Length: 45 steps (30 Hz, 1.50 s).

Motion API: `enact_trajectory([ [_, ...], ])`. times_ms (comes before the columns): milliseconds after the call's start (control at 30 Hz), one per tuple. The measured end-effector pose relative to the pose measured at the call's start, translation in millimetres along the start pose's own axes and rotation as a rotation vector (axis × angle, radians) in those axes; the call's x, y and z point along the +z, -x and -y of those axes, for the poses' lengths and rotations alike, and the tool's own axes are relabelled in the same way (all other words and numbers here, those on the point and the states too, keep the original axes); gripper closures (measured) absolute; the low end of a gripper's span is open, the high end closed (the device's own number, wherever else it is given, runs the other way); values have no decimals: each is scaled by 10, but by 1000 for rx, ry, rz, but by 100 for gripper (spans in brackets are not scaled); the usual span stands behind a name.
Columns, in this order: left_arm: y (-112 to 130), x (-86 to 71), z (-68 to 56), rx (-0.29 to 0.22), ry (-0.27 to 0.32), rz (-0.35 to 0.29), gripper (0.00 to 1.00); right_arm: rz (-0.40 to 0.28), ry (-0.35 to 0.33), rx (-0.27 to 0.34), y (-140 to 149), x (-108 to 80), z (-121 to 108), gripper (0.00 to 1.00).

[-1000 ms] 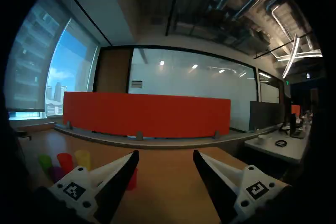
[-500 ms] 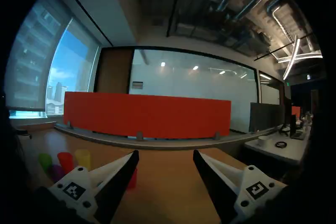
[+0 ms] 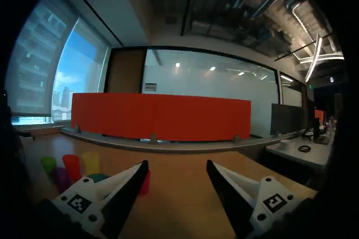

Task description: Pour water

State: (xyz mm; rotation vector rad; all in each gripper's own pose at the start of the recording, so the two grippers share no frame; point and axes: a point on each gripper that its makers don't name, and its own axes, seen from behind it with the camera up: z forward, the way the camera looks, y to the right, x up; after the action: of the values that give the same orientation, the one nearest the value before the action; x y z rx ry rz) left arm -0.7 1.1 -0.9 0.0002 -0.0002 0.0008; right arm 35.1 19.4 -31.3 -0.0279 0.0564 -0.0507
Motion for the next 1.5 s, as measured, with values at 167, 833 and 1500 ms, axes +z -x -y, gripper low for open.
enact_trajectory([
  [167,6,4,2,-1,0,0,16,0,-23,-11,124,56,110,1],
  [833,5,7,0,-1,0,0,16,1,-30,30,328,244,127,0],
  [1500,1,3,-3,-1,0,0,16,38,-50,35,487,296,298,0],
])
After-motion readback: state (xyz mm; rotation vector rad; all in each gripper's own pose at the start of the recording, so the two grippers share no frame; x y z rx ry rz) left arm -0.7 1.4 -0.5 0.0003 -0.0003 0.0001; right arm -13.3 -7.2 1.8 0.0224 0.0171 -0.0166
